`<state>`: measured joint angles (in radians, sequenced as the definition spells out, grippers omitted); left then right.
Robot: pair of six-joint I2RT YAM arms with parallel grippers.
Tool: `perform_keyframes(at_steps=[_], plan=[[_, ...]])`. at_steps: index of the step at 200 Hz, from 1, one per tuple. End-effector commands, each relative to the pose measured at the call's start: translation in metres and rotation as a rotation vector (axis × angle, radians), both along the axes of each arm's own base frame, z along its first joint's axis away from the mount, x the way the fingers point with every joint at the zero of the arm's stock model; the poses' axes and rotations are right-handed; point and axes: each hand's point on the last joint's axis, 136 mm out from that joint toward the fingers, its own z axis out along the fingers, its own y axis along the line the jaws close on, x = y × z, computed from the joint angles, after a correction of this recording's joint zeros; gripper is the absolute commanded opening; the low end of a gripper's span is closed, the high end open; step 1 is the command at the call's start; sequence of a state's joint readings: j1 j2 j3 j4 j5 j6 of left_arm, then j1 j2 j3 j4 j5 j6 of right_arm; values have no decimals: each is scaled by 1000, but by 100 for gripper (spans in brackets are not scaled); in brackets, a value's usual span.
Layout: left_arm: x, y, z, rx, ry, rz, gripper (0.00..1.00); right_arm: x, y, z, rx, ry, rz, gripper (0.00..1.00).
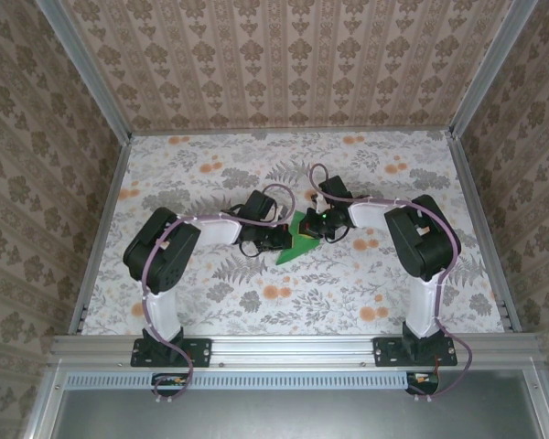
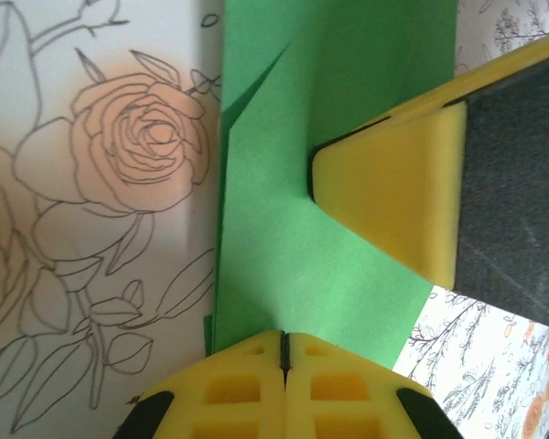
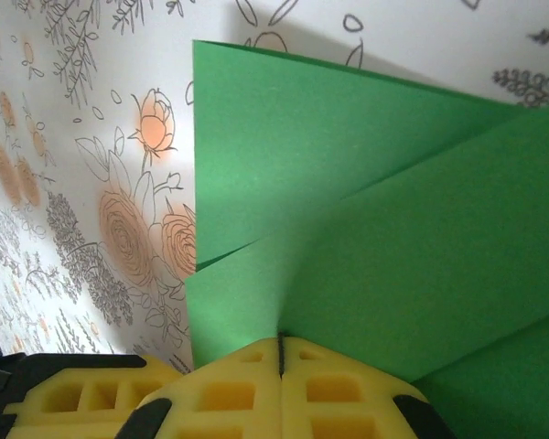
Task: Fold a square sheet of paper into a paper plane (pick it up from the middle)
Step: Fourth fold the wing at the center of the table.
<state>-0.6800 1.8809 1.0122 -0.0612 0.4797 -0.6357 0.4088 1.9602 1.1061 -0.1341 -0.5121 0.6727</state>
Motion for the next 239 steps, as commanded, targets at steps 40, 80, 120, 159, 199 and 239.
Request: perform_keyframes(at_steps=[40,80,120,159,199,239], plan=[[6,5,65,4,-73,61,16,-11,-21,-29,-153,61,7,0],[-10,1,67,-24,-35,68,18,-11,-21,-31,-158,74,10,0],[-25,-12,46,-28,29,47,17,-14,-24,-37,-173,97,8,0],[-28,-9,25,13,57,56,15,-15,-25,-40,-184,109,2,0],[-34,0,10,48,80,69,16,-16,-26,-40,-190,112,5,0],[-41,9,-3,82,103,81,16,-17,-27,-44,-194,125,2,0]])
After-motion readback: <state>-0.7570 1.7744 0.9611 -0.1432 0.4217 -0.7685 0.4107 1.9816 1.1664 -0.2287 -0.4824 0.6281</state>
